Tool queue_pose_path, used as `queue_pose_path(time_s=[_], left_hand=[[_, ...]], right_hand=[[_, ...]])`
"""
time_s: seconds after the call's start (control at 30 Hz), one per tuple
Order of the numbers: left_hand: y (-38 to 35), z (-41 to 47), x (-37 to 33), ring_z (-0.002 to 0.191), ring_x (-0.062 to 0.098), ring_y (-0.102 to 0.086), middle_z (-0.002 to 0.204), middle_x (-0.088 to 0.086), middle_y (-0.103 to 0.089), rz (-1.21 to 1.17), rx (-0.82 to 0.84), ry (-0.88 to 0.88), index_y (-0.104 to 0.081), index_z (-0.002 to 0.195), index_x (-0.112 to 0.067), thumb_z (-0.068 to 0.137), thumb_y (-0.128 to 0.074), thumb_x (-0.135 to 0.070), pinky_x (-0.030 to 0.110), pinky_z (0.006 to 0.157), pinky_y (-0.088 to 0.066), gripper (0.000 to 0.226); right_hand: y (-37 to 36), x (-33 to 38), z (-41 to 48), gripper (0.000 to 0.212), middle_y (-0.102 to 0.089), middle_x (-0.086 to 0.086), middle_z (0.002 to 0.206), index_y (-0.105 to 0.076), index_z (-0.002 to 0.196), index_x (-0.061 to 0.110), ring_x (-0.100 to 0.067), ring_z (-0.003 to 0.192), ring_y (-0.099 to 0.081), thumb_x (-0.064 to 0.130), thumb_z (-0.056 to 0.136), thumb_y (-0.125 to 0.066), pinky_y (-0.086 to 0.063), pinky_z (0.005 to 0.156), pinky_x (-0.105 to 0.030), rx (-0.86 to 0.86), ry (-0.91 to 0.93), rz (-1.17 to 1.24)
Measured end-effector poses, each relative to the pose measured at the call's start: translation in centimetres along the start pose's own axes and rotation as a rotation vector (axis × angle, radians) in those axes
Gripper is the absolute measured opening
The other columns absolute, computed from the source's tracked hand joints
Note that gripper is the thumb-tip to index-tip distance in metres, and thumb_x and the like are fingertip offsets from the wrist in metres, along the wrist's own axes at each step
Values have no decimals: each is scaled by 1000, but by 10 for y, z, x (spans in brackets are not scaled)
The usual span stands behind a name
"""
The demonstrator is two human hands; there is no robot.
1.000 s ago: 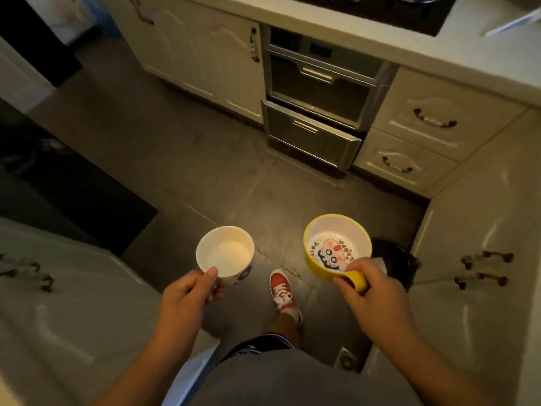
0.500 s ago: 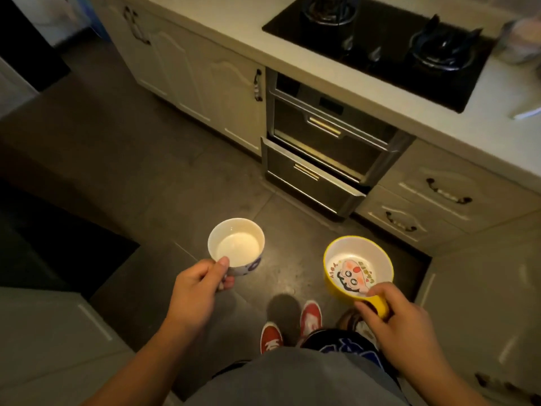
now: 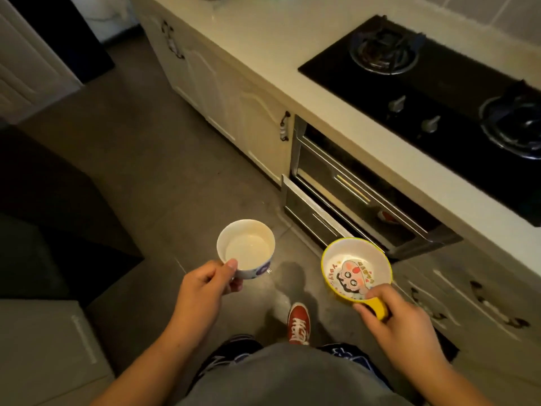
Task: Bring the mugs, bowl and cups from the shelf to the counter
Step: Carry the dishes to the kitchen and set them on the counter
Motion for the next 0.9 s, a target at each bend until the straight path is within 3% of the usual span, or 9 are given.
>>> queue_pose_path(time_s=[0.07, 0.13, 0.2, 0.27, 0.43, 0.57, 0.7, 0.9], left_hand=[[12, 12, -6, 66, 16, -68, 73, 23, -67, -6, -62, 11, -63, 58, -4, 96, -58, -15, 14, 59, -56, 40], [29, 24, -6, 67, 21, -69, 71, 18, -69, -11, -126, 35, -65, 56, -11, 95, -59, -20, 19, 63, -56, 40], [46, 37, -4, 71, 24, -69, 70, 12, -72, 1, -166, 59, -69, 58, -11, 92, -60, -29, 30, 71, -54, 40], [66, 54, 0, 69, 18, -69, 71, 10, -74, -2, -210, 80, -73, 65, -12, 85, -60, -43, 31, 74, -53, 39], [124, 114, 13, 77, 27, -69, 74, 10, -74, -42, -286, 118, -74, 71, -13, 76, -59, -60, 33, 75, -56, 50], [165, 168, 9, 77, 9, -72, 83, -2, -75, -61, -321, 163, -75, 77, -25, 77, -56, -62, 14, 55, -56, 42], [193, 226, -16, 82, 11, -72, 89, -5, -76, -50, -281, 127, -76, 83, -34, 81, -56, -56, 23, 65, -56, 30], [198, 319, -65, 81, 17, -73, 84, 2, -76, -41, -216, 71, -78, 81, -28, 78, -58, -60, 36, 77, -58, 38]], right_hand=[[2, 22, 43, 39, -68, 13, 73, -44, 86, 43, 5, 51, -54, 33, 72, -79, -38, 41, -3, 42, 83, 11], [0, 49, 83, 33, -71, 10, 79, -50, 86, 35, 0, 58, -59, 30, 73, -79, -44, 47, -4, 67, 152, 21], [-8, 80, 121, 26, -73, 6, 82, -58, 87, 25, -6, 65, -65, 30, 73, -79, -54, 49, -18, 98, 206, 24], [-19, 112, 157, 23, -73, 5, 83, -59, 89, 24, -12, 69, -68, 31, 76, -76, -58, 53, -32, 144, 229, 38], [-59, 195, 240, 19, -73, -1, 93, -59, 90, 21, -23, 87, -69, 28, 80, -74, -58, 69, -47, 253, 262, 119], [-79, 244, 292, 20, -73, -1, 95, -58, 88, 25, -25, 88, -69, 28, 78, -75, -58, 70, -48, 270, 217, 123], [-81, 272, 331, 24, -71, 4, 94, -55, 86, 31, -19, 85, -67, 30, 77, -76, -59, 67, -45, 242, 167, 115], [-73, 275, 377, 25, -67, 12, 92, -55, 87, 35, -16, 83, -64, 34, 75, -77, -58, 63, -40, 215, 55, 79]])
Point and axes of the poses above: each hand's wrist, its own z-axis towards the middle knuckle, its own y-axis out of the back of the hand, x = y × z, the point moved 8 cm from there along z, towards the middle knuckle
